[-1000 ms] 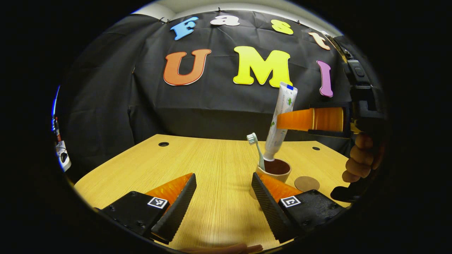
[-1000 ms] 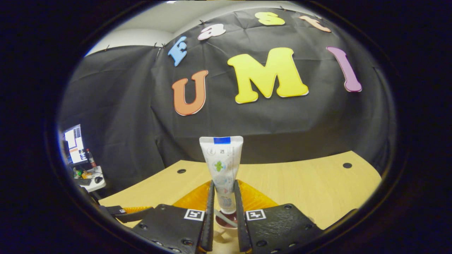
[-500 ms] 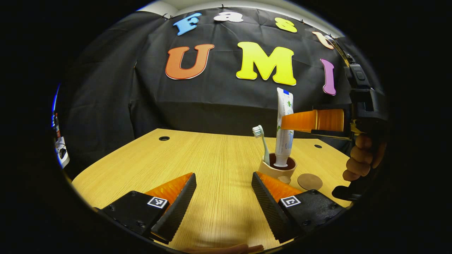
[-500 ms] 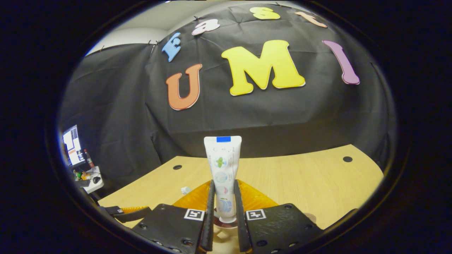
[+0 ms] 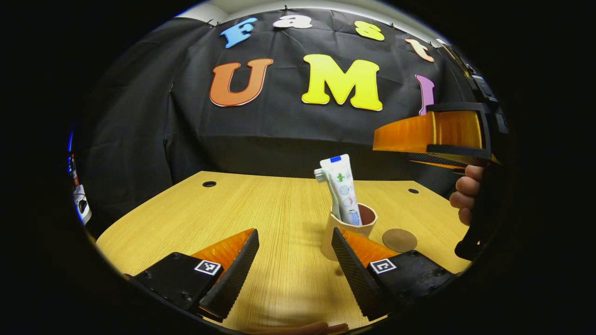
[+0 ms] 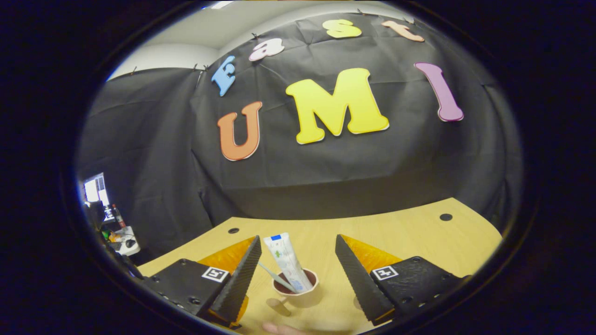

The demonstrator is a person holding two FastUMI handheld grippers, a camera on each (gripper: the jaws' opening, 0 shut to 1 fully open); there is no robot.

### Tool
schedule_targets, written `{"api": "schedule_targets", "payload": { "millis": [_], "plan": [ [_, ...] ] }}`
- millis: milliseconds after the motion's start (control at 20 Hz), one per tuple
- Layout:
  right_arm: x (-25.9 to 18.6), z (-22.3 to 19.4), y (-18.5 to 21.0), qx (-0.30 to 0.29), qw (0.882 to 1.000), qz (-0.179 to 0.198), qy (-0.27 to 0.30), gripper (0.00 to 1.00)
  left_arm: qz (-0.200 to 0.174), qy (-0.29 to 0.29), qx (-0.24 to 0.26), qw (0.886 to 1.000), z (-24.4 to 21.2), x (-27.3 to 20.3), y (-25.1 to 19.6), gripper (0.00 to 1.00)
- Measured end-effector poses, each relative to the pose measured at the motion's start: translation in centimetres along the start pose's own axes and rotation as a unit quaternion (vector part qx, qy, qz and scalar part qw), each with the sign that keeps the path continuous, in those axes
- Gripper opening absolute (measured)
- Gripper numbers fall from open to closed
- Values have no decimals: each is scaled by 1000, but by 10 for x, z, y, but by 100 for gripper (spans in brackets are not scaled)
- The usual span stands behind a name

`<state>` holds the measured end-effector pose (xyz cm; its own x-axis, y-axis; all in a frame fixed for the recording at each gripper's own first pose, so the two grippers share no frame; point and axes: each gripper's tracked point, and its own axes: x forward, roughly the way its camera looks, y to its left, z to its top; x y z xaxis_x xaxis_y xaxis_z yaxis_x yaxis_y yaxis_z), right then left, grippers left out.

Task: Put the toothbrush and toothpaste on the desktop into the cup, then pick up the cup and place it on the coaster on the desktop.

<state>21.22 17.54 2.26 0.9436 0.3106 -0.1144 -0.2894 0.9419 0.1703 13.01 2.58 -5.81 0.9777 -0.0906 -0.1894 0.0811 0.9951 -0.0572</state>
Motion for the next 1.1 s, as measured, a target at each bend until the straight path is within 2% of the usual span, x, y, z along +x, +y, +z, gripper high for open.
{"api": "schedule_targets", "payload": {
  "millis": [200,300,350,500,650,700,750,800,850,900,1000,1100],
  "plan": [
    [-24,6,-16,5,1000,-8,-8,96,-9,2,3,1000,3,-2,-14,99],
    [-37,9,-33,5,999,-34,-13,99,-13,3,9,1000,5,-3,-23,100],
    [-44,11,-38,0,999,-41,-19,95,-17,5,12,1000,6,-2,-27,100],
    [-68,17,-52,-19,998,-51,-44,95,-67,26,3,997,6,1,-56,99],
    [-96,20,-69,-40,995,-65,-64,99,-70,43,12,997,10,10,-63,99],
    [-106,21,-73,-42,994,-67,-71,95,-79,60,7,995,9,14,-68,99],
    [-115,22,-79,-42,994,-70,-77,99,-87,72,0,994,8,16,-72,99],
    [-124,19,-85,-40,993,-76,-81,95,-89,88,-9,992,7,19,-75,99],
    [-134,16,-91,-39,993,-81,-82,92,-86,110,-14,990,7,23,-76,99],
    [-143,12,-95,-37,993,-83,-81,96,-80,130,-17,988,7,26,-75,99],
    [-161,5,-102,-34,993,-84,-80,96,-63,166,-4,984,4,29,-71,99],
    [-176,0,-111,-29,992,-89,-80,95,-57,214,1,975,-4,30,-72,98]
  ]
}}
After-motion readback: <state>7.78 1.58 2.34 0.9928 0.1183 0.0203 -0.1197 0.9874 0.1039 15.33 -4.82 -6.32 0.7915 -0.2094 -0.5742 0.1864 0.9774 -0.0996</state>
